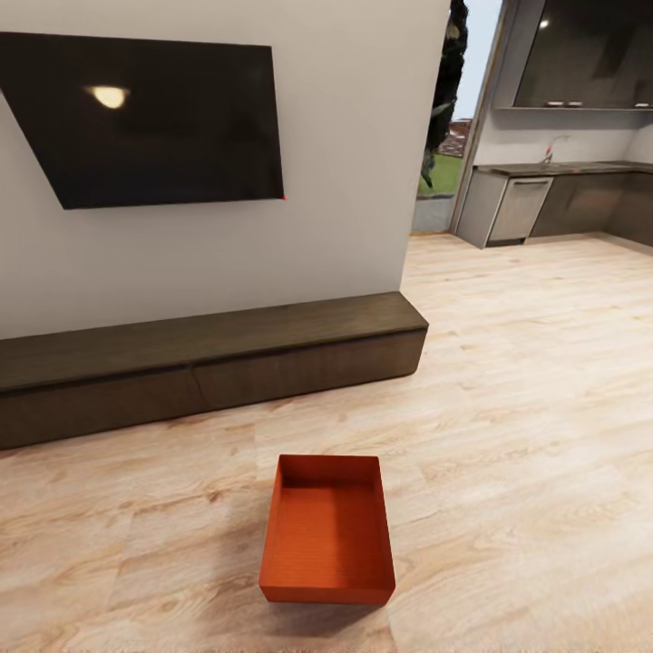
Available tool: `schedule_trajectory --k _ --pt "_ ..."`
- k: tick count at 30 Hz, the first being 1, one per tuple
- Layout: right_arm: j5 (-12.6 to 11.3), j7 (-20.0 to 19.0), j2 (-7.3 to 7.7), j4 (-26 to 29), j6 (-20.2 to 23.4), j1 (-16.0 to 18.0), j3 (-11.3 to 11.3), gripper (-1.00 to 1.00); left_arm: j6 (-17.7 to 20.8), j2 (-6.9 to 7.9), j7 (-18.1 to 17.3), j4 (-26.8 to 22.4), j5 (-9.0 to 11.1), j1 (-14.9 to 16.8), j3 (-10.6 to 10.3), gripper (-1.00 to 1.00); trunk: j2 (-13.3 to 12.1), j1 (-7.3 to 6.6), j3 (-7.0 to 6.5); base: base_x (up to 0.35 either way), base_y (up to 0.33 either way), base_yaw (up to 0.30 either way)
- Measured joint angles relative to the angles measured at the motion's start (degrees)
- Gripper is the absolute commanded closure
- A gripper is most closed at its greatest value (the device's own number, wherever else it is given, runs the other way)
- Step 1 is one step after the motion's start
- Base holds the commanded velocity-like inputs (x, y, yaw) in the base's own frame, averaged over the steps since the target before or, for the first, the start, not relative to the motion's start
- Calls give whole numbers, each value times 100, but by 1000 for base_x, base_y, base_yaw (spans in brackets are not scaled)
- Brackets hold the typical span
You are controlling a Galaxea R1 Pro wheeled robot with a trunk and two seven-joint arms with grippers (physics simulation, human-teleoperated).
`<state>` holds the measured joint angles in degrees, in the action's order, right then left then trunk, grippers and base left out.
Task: Move the two storage containers from the living room to the garage. In the garage, place one container on the floor and stack the other container on top of it (either order is fine).
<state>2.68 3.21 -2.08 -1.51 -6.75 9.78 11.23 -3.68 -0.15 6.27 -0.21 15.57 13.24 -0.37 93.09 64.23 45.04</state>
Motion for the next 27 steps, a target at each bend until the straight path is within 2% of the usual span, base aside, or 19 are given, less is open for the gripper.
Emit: schedule_trajectory --k 27 --pt "2 0 0 0 -4 0 2 -100 -8 -1 -2 0 -6 0 0 -100 0 0 250 0 0 0"
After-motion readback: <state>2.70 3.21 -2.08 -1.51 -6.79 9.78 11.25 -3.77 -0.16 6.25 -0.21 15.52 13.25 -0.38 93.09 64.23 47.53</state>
